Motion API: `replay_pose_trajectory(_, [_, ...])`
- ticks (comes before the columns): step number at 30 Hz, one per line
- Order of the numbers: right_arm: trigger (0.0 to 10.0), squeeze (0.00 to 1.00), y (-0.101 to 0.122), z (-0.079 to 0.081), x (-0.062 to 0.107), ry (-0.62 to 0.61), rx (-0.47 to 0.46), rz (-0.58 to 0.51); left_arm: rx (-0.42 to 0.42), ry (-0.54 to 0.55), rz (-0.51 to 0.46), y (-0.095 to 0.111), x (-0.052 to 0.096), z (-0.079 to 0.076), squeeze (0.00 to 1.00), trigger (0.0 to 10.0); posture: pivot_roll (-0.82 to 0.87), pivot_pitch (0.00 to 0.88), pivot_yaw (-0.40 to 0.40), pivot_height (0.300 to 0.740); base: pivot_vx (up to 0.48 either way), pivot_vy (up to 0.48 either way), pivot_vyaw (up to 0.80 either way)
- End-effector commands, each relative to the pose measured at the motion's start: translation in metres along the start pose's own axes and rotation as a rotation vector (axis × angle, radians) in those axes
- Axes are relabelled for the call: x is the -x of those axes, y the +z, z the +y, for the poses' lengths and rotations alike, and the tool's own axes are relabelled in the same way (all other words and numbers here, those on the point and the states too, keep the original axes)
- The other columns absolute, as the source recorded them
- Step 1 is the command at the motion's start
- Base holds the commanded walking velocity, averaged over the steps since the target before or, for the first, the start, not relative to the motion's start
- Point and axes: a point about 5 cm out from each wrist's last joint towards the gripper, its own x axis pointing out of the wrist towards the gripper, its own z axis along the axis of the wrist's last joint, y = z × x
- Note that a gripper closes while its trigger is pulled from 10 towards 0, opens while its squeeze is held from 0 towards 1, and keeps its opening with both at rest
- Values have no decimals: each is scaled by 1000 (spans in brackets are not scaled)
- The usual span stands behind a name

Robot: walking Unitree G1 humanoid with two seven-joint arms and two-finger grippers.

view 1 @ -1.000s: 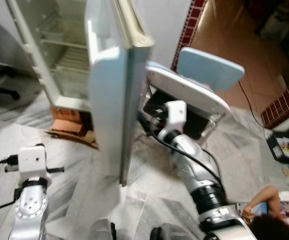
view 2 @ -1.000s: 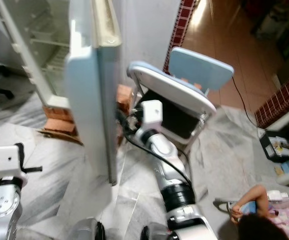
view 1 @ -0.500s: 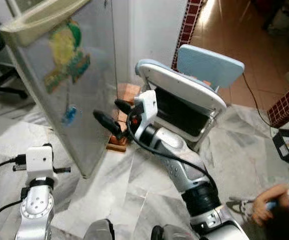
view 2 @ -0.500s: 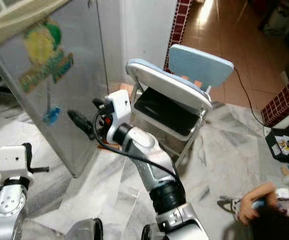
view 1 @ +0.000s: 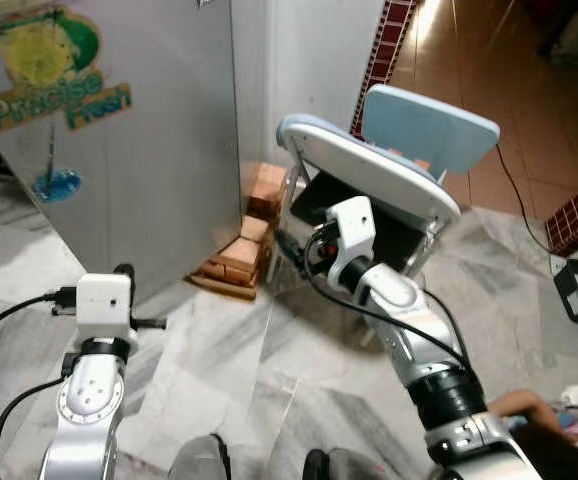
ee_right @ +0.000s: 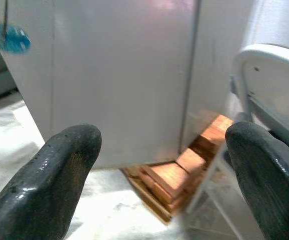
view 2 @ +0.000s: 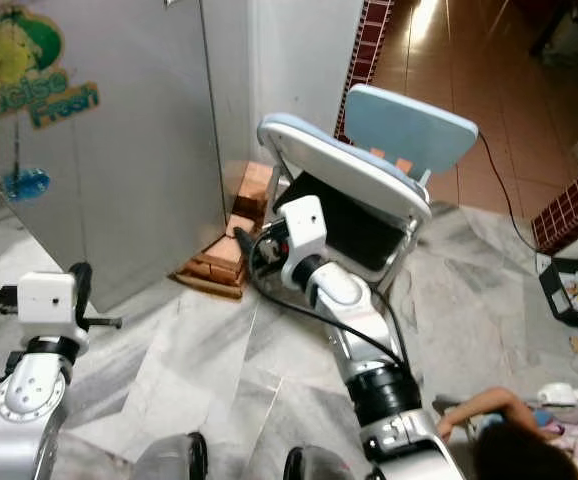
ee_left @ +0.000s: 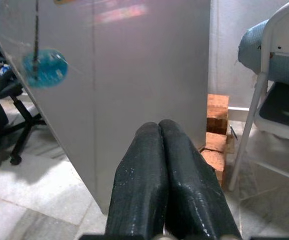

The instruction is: Restocking fridge

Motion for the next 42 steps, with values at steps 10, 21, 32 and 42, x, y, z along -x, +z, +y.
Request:
replay_pose_trajectory(10, [10000,0,-14,-17,23,-3,61,39,41,-59,34,-12,2,-9,0,10000,24,83,-30,735,0,0,0])
replay_pose_trajectory(21, [10000,0,1,-36,19,-140,64,-22,14,-67,-45,4,-15,-10,0,10000,5,52,17,735,0,0,0])
replay_pose_trajectory(32, [10000,0,-31,-40,52,-258,-47,67,142,10,14,-19,6,-3,1000,10000,-1,25,-5,735,0,0,0])
replay_pose_trajectory(42, [10000,0,-43,-34,50,-400,-128,47,251,-33,-34,-6,0,6,1000,10000,10,17,7,735,0,0,0])
